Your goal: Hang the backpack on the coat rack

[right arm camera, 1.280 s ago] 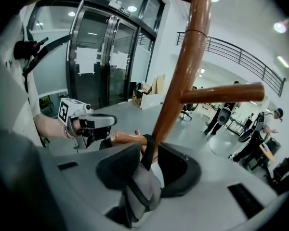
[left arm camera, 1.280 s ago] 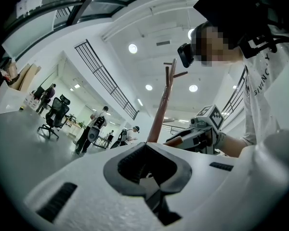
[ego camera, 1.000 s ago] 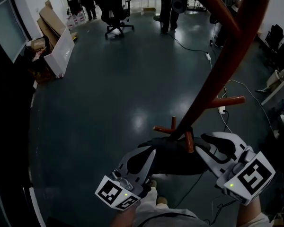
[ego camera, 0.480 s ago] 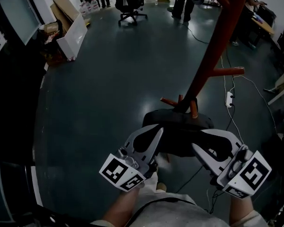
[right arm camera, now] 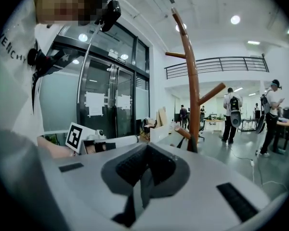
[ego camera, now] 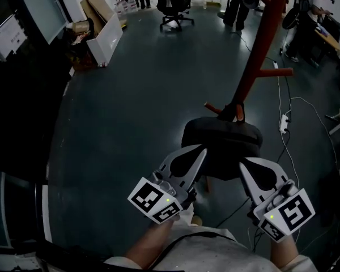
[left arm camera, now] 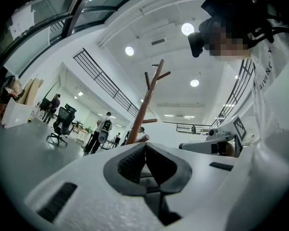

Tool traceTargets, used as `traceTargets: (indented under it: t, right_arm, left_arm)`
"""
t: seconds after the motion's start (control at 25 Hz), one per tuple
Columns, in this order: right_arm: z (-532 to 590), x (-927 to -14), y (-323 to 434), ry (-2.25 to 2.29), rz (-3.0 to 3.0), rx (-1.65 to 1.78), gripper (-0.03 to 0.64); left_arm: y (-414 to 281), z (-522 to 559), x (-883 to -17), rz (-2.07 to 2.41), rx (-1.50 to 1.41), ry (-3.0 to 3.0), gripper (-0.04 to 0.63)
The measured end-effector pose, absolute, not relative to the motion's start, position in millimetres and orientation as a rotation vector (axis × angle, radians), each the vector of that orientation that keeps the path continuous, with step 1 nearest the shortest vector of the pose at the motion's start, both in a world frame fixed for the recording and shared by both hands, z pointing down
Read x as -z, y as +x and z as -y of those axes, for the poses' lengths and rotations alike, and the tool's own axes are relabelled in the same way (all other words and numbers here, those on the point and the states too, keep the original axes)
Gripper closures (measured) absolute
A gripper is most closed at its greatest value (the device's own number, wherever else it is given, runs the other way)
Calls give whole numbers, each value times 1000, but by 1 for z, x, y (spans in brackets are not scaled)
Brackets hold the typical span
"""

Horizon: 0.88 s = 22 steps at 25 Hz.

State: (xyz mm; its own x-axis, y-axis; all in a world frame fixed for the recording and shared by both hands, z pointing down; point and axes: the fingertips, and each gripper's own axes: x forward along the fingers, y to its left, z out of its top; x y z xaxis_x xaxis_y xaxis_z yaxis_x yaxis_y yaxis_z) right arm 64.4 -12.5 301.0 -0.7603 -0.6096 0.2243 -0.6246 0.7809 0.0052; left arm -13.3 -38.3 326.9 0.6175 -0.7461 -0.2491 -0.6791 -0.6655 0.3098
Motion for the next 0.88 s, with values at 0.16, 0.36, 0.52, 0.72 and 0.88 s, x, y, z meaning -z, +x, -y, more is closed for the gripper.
traceTargets:
  t: [0.16, 0.36, 0.52, 0.72, 0.88]
  right_arm:
    - [-6, -299, 65, 931, 2774, -151, 601]
    - [-20, -290, 64, 914, 2791, -100, 600]
    - [-31, -283, 63, 904, 2811, -55, 601]
    - [-40, -280, 61, 877, 2828, -24, 600]
    - [-42, -282, 60, 879, 2825, -14, 601]
  left_arm:
    - [-11, 23, -320, 1204, 524, 2665, 584]
    - [-6, 13, -309, 1214, 518, 2689, 584]
    - [-2, 5, -302, 1221, 512, 2706, 584]
    - [2, -2, -295, 1230, 508, 2725, 584]
    - [-1, -5, -295, 1250, 507, 2727, 584]
